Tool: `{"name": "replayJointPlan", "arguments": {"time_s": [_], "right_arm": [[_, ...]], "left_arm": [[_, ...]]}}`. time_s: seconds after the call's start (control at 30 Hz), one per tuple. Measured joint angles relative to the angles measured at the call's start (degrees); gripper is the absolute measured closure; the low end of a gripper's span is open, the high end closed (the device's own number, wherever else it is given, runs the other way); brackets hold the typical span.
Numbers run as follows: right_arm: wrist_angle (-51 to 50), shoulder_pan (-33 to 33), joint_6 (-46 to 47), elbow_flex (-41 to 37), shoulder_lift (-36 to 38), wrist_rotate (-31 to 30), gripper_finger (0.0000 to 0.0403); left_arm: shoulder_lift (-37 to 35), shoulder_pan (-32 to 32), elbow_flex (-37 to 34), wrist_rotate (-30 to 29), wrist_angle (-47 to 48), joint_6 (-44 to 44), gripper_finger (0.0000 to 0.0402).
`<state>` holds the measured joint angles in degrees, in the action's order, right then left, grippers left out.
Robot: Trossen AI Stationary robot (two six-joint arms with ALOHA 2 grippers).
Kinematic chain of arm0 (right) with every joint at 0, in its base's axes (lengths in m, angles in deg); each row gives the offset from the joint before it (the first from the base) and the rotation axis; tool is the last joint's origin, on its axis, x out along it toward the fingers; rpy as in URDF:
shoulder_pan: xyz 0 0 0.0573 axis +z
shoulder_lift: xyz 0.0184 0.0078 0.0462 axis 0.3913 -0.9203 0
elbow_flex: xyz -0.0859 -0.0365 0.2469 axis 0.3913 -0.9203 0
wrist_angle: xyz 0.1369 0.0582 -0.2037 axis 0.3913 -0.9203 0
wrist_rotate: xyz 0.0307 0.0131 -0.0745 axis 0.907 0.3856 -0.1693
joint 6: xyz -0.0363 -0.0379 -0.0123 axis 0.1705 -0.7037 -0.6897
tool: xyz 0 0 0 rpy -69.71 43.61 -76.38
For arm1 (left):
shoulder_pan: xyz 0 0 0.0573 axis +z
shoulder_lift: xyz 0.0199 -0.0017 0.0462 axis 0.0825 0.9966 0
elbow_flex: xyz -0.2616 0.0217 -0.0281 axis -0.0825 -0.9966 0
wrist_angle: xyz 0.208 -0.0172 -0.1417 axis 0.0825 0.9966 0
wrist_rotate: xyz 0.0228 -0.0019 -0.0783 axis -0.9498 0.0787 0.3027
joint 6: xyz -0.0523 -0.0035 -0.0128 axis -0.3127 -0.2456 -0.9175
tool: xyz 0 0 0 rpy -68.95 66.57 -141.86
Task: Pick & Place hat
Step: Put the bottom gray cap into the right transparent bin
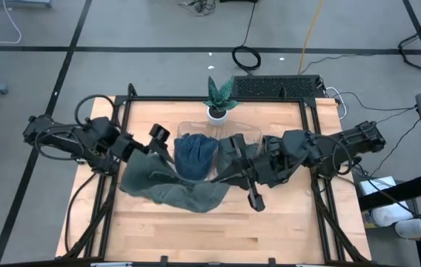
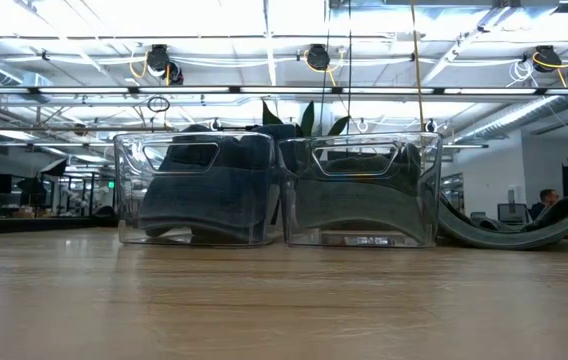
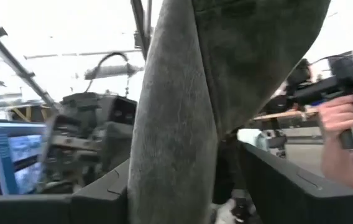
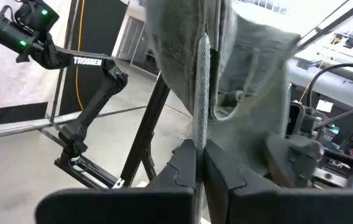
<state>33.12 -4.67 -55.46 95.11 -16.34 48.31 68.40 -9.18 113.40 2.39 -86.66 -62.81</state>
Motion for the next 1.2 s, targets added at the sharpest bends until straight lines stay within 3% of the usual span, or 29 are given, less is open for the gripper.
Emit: {"name": "replayJointPlan", "arguments": {"time_s": [0.13, 0.23, 0.53, 0.8, 1.03, 1.2], "right_arm": [[0.3, -0.3, 0.0, -0.1, 0.0, 0.1, 0.0403], [0.3, -0.3, 0.0, -0.1, 0.0, 0.0, 0.0403], [-1.3, -0.3, 0.0, -0.1, 0.1, 0.1, 0.0394], [-9.4, -0.3, 2.1, -0.1, 0.9, -1.1, 0.0339], [-23.5, -0.3, 9.9, 0.0, 5.6, -9.1, 0.0258], [-31.8, -0.2, 14.9, 0.0, 8.9, -12.4, 0.0227]], "left_arm": [[0.0, 0.0, 0.0, 0.8, 2.9, -1.0, 0.0176], [0.0, 0.0, 0.0, 0.8, 4.5, -1.0, 0.0205], [0.0, -0.1, -0.1, 1.8, 5.5, -1.0, 0.0385], [-0.1, 0.0, -0.1, -1.3, 9.8, -0.4, 0.0393], [-2.0, 1.2, -0.1, -5.1, 16.3, -0.5, 0.0394], [-3.8, 1.8, -0.1, -10.4, 22.7, -1.1, 0.0394]]}}
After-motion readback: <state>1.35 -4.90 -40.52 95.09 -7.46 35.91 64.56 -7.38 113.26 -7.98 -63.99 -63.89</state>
